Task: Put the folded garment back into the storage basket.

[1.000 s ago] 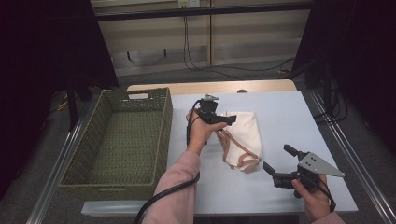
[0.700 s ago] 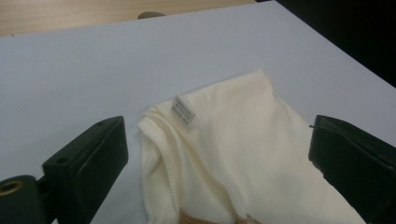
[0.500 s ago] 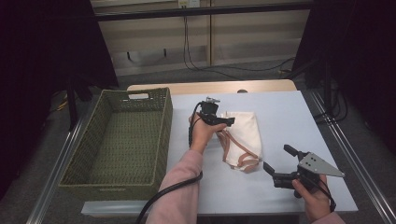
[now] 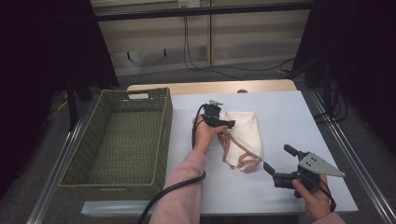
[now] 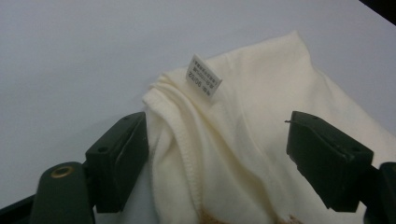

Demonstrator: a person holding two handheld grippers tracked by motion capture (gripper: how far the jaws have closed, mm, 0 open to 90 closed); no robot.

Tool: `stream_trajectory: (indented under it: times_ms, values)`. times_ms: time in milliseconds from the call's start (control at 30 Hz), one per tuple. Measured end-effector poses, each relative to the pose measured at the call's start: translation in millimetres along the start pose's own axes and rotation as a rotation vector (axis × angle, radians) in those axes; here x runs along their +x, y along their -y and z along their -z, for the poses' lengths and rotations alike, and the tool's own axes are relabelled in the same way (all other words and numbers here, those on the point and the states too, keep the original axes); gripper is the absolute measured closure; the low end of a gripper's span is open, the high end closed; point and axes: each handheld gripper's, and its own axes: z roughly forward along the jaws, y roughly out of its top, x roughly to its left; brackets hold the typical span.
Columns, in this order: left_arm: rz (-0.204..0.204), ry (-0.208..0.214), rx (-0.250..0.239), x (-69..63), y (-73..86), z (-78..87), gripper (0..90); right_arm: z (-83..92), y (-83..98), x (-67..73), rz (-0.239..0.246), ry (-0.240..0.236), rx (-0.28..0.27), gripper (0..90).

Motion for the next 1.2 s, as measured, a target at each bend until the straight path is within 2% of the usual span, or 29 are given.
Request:
stream_trajectory:
  times_ms: [67, 133, 267, 300, 333, 400, 433, 467, 533, 600, 667, 700, 800, 900, 1000, 1100, 1167, 1200]
  values:
    - [0.022, -0.004, -0.019, -3.4, -0.3, -1.9, 24.9, 0.5, -0.4, -0.2, 0.008, 0.003, -0.001, 2.3]
    - [0.009, -0.005, -0.016, -3.4, -0.5, -2.3, 29.3, 0.3, -0.3, -0.3, 0.007, 0.003, 0.001, 2.4]
    - [0.014, 0.003, -0.020, -7.7, 0.2, -3.6, 34.7, 0.4, -0.5, 0.3, 0.008, 0.005, 0.000, 2.4]
    - [0.003, 0.008, -0.004, -8.0, -0.1, -2.6, 41.3, -0.3, -0.4, 0.7, 0.005, 0.003, 0.001, 2.3]
    - [0.015, 0.008, -0.015, -9.5, 0.7, -3.3, 41.3, -0.3, -0.4, 0.7, 0.005, 0.003, 0.001, 2.3]
    - [0.011, 0.006, -0.016, -11.1, 1.3, -3.3, 47.7, -0.6, -0.4, 1.0, 0.004, -0.006, -0.001, 2.4]
    - [0.016, 0.003, -0.012, -11.6, 1.1, -3.6, 49.7, -0.4, -0.5, 1.2, 0.002, -0.003, 0.001, 2.4]
    - [-0.002, 0.000, -0.004, -11.1, 0.6, -3.3, 52.1, -0.6, -0.7, 1.0, 0.005, -0.004, -0.002, 2.3]
    - [0.008, -0.012, -0.012, -14.3, 0.8, -4.9, 56.2, -0.5, -0.9, 0.9, 0.002, -0.001, -0.002, 2.4]
    - [-0.009, -0.020, 0.012, -16.5, -0.5, -4.1, 59.5, -0.4, -0.9, 0.7, 0.002, -0.003, -0.003, 2.4]
    - [-0.007, -0.033, 0.006, -17.8, -0.2, -4.8, 62.9, -0.5, -0.8, 0.4, 0.004, -0.002, -0.002, 2.4]
    - [-0.020, -0.042, 0.007, -17.6, -0.1, -4.3, 64.7, -0.6, -0.8, 0.3, 0.008, -0.001, -0.001, 2.4]
    - [-0.009, -0.042, 0.002, -17.9, 0.4, -4.5, 69.6, -0.5, -1.2, 0.8, 0.006, -0.005, -0.006, 2.3]
    - [0.008, -0.029, 0.031, -19.0, -0.9, -4.3, 79.2, -0.3, -1.1, 0.1, 0.005, -0.001, -0.003, 2.4]
    - [0.007, -0.034, 0.041, -20.8, -2.7, -4.4, 81.7, -0.7, -1.1, -0.5, 0.003, 0.001, -0.003, 2.3]
    - [0.053, -0.017, 0.033, -19.4, -1.6, -3.5, 82.4, -0.2, -1.7, -0.4, 0.005, 0.003, -0.005, 2.4]
    - [0.061, -0.009, 0.037, -19.2, -1.9, -2.7, 82.5, -0.1, -1.6, -0.6, 0.008, 0.006, -0.006, 2.4]
    - [0.085, -0.009, 0.036, -19.6, -2.5, -1.4, 82.6, -0.3, -1.3, -1.4, 0.006, 0.005, -0.005, 2.4]
